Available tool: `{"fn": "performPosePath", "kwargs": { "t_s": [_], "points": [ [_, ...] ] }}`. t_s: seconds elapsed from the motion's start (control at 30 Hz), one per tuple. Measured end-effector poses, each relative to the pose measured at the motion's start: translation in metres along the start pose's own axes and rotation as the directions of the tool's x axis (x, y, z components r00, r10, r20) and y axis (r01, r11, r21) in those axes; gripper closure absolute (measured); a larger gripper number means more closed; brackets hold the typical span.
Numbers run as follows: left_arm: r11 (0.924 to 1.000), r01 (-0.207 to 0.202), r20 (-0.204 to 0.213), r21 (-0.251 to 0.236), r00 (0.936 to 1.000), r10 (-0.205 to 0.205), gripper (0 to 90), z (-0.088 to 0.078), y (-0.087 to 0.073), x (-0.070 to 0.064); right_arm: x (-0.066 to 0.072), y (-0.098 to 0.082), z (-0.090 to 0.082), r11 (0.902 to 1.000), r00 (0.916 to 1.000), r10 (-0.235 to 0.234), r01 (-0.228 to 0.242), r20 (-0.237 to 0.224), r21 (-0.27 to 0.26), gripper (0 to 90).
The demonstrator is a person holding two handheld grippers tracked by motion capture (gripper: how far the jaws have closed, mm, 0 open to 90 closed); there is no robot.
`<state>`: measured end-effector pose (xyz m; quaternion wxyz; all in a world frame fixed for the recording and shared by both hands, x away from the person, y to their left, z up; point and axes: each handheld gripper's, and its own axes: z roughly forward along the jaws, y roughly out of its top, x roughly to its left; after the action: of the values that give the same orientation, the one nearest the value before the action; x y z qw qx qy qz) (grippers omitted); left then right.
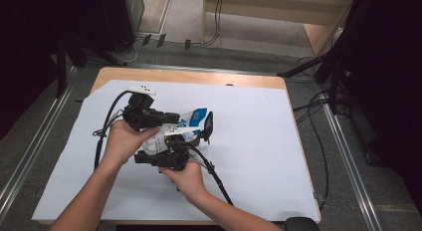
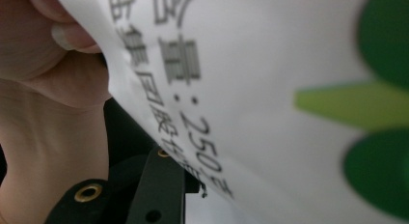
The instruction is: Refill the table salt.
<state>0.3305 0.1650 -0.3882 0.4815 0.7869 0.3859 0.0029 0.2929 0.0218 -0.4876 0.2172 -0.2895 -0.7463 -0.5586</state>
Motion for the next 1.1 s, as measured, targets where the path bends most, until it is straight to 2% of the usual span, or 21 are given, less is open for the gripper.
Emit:
{"fn": "performPosePath", "kwargs": {
  "t_s": [0.23,0.67,1.1],
  "points": [
    [1.0,0.004,0.007,-0.005,1.0,-0.004,88.2,-0.0002,0.0001,0.0011,0.0022,0.0006,-0.001,0.9998,0.9997,0.01,-0.01,-0.023,-0.016,75.1],
    [1.0,0.006,0.01,-0.001,0.9999,-0.006,87.6,0.0015,0.0,0.0014,-0.0014,0.0008,-0.0005,0.9985,0.996,0.053,-0.054,-0.072,-0.012,75.2],
    [1.0,0.005,0.007,0.001,1.0,-0.005,87.6,0.0012,-0.0001,0.0013,-0.002,0.0008,-0.0006,0.9993,0.9983,0.034,-0.035,-0.047,-0.01,75.2]
  ]
}}
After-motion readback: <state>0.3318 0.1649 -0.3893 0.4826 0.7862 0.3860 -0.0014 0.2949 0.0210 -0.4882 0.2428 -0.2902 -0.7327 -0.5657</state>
